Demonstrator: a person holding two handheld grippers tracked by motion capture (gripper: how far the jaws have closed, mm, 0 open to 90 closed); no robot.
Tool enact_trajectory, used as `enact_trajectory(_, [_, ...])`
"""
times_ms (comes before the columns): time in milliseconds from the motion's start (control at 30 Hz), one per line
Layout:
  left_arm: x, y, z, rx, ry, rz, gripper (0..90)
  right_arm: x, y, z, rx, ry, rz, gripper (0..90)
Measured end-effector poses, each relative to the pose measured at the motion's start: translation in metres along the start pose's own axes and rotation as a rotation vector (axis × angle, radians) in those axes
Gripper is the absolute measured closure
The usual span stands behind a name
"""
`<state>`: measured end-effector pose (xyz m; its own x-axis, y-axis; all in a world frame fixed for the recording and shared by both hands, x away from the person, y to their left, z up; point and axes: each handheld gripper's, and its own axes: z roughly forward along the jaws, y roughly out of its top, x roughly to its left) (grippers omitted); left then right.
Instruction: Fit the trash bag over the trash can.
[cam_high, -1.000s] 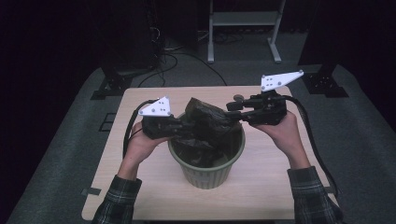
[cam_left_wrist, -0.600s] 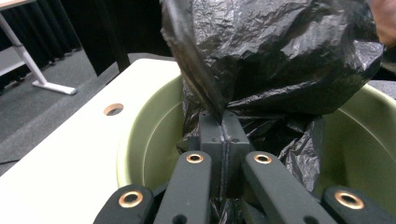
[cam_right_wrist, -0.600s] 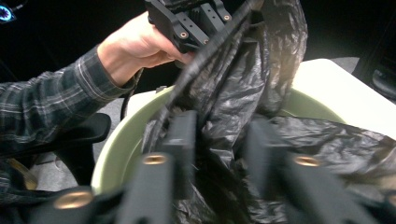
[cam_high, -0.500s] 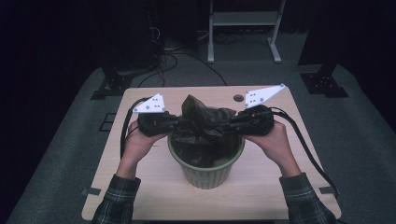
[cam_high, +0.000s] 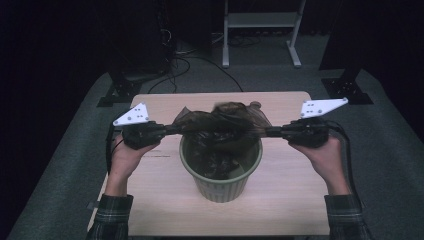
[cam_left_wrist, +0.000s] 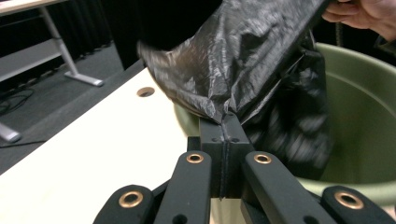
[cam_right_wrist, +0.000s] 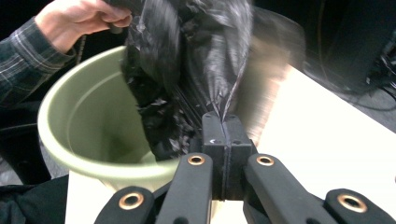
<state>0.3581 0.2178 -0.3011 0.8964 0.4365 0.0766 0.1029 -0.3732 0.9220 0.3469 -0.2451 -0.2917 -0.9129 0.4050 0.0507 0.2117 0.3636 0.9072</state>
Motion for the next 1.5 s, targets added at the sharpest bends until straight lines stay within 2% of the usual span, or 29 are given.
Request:
enact_trajectory(100, [0.004, -0.008, -0.009, -0.004, 0.019, -0.019, 89.9, -0.008, -0.016, -0.016, -0.009, -0.040, 0.033, 89.9])
enact_trajectory(267, [0.006, -0.019, -0.016, 0.003, 0.037, -0.034, 89.8, -0.016, -0.032, -0.027, 0.009, -0.077, 0.066, 90.0])
enact_trajectory(400, [0.006, -0.024, -0.014, 0.024, 0.047, -0.038, 89.8, -0.016, -0.037, -0.025, 0.034, -0.086, 0.070, 89.8])
enact_trajectory(433, [0.006, -0.024, -0.013, 0.026, 0.041, -0.038, 89.7, -0.016, -0.037, -0.024, 0.034, -0.084, 0.068, 87.5])
enact_trajectory(467, [0.006, -0.024, -0.014, 0.017, 0.037, -0.037, 89.7, -0.016, -0.036, -0.024, 0.028, -0.081, 0.073, 79.3])
enact_trajectory(533, [0.006, -0.023, -0.015, -0.001, 0.019, -0.039, 89.5, -0.017, -0.033, -0.027, -0.003, -0.073, 0.085, 68.7])
enact_trajectory(633, [0.004, -0.019, -0.016, -0.011, 0.012, -0.029, 89.4, -0.014, -0.021, -0.034, -0.066, -0.072, 0.080, 63.1])
enact_trajectory(733, [0.004, -0.016, -0.015, -0.009, 0.014, -0.027, 86.2, -0.011, -0.006, -0.035, -0.082, -0.066, 0.052, 60.4])
enact_trajectory(767, [0.003, -0.015, -0.015, -0.008, 0.023, -0.031, 80.9, -0.009, -0.001, -0.034, -0.084, -0.063, 0.044, 58.9])
enact_trajectory(800, [0.003, -0.014, -0.015, -0.009, 0.035, -0.029, 69.4, -0.008, 0.006, -0.032, -0.087, -0.064, 0.035, 56.5])
enact_trajectory(833, [0.002, -0.013, -0.017, -0.016, 0.043, -0.023, 64.7, -0.007, 0.010, -0.031, -0.088, -0.070, 0.030, 54.6])
enact_trajectory(900, [0.000, -0.009, -0.022, -0.043, 0.069, -0.023, 51.6, -0.006, 0.018, -0.030, -0.100, -0.073, 0.016, 52.1])
enact_trajectory(1000, [-0.003, 0.003, -0.031, -0.080, 0.092, -0.002, 43.1, -0.004, 0.029, -0.030, -0.122, -0.085, 0.005, 47.5])
enact_trajectory(1067, [-0.005, 0.011, -0.031, -0.094, 0.092, 0.017, 41.5, -0.004, 0.036, -0.027, -0.137, -0.071, -0.002, 47.7])
enact_trajectory(1133, [-0.008, 0.021, -0.027, -0.108, 0.082, 0.035, 40.5, -0.002, 0.043, -0.017, -0.130, -0.057, -0.017, 48.2])
enact_trajectory(1200, [-0.011, 0.031, -0.018, -0.111, 0.066, 0.055, 40.3, -0.001, 0.050, -0.004, -0.112, -0.037, -0.025, 48.7])
enact_trajectory(1300, [-0.015, 0.045, -0.001, -0.111, 0.039, 0.083, 39.8, -0.003, 0.055, 0.015, -0.077, -0.035, -0.033, 49.0])
enact_trajectory(1367, [-0.015, 0.052, 0.008, -0.106, 0.038, 0.099, 39.4, -0.008, 0.055, 0.026, -0.046, -0.063, -0.032, 48.6])
enact_trajectory(1500, [-0.011, 0.065, 0.027, -0.095, 0.029, 0.113, 38.9, -0.020, 0.048, 0.030, -0.031, -0.093, 0.000, 48.7])
